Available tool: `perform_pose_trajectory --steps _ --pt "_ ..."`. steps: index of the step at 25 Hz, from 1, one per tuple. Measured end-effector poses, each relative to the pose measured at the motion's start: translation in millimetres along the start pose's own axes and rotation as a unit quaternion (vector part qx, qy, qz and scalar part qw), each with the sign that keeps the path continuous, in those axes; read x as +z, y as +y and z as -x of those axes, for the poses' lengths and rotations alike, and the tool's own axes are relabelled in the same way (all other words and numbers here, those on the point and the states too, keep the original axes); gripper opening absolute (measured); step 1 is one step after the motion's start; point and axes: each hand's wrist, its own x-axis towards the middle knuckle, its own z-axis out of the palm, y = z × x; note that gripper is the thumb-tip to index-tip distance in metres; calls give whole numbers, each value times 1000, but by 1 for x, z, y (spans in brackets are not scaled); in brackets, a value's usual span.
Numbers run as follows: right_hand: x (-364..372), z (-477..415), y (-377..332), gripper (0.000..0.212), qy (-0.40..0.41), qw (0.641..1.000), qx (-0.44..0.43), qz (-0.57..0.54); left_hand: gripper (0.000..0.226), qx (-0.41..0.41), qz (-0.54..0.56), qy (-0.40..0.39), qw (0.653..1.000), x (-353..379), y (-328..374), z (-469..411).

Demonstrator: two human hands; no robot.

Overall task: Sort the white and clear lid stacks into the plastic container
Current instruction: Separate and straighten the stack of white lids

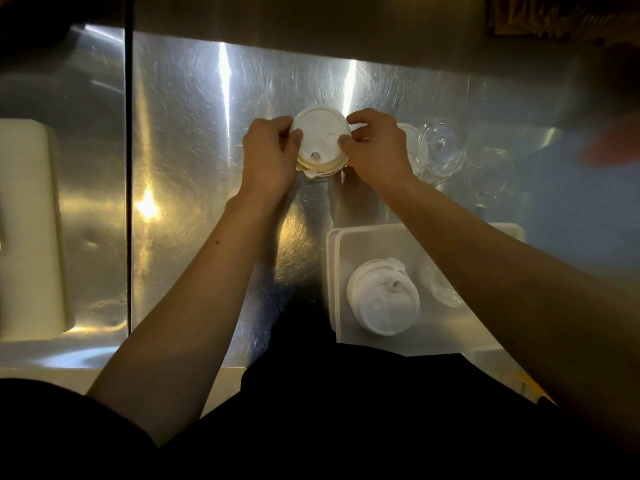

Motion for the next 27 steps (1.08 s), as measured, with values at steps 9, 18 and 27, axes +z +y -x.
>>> perform_pose_trajectory --steps 9,18,27 --pt "5 5 -1 38 -2 1000 -4 2 32 -5 -20 -10 1000 0 4 -11" --pt "13 8 1 40 12 999 -15 25 36 6 -45 -9 999 6 -7 -19" --pt "15 8 4 43 9 999 -14 43 37 5 -67 -14 998 11 -11 -22"
